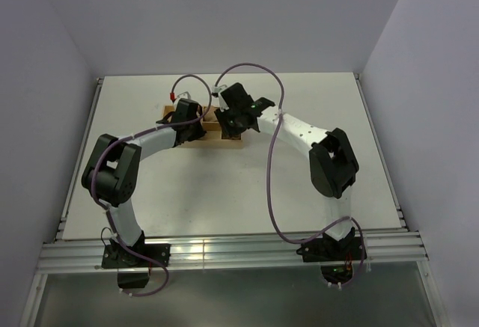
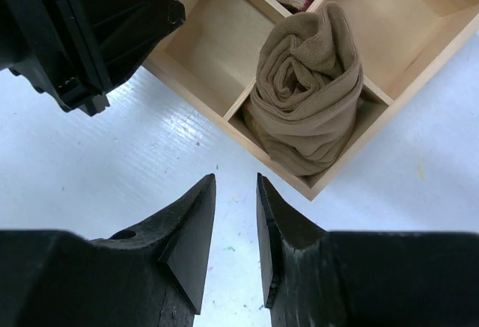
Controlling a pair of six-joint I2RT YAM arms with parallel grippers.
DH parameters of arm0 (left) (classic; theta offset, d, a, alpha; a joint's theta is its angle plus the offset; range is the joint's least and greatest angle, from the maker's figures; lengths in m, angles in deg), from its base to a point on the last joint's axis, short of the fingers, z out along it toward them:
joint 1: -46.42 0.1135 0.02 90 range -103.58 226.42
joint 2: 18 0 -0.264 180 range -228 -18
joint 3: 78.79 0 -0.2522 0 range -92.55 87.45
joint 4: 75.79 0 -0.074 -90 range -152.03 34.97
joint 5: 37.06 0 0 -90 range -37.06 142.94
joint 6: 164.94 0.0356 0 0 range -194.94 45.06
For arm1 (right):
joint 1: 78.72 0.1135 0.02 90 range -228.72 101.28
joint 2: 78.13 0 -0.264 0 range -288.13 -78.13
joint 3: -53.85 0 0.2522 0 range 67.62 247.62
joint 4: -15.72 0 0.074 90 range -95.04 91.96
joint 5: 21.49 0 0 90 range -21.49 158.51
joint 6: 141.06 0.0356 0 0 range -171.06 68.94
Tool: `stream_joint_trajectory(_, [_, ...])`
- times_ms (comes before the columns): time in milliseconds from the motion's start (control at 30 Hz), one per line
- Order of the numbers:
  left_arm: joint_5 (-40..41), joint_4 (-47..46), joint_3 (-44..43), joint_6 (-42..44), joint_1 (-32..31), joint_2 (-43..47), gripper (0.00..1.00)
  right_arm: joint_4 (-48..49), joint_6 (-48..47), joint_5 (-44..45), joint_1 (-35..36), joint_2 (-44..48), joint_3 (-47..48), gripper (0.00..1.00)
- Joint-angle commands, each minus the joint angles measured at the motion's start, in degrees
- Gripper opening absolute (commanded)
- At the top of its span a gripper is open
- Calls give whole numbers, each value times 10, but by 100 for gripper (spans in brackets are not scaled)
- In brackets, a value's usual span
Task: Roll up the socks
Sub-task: Place the sock in the storage box.
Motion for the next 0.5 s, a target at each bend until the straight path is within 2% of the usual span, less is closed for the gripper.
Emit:
stream_joint_trajectory(0, [4, 4, -13, -21, 4, -9, 0, 23, 3, 2, 0, 26, -27, 36])
stream_joint_trajectory(200, [-1, 0, -9, -19, 4, -4, 0, 99, 7, 26, -8, 52, -65, 35])
stream_joint_trajectory(333, [-2, -5, -5, -18, 4, 2, 0, 195, -1, 34, -20, 92, -115, 35])
stream_joint_trajectory(467, [-3, -10, 0, -19, 4, 5, 0, 251, 6, 29, -39, 109, -157, 35])
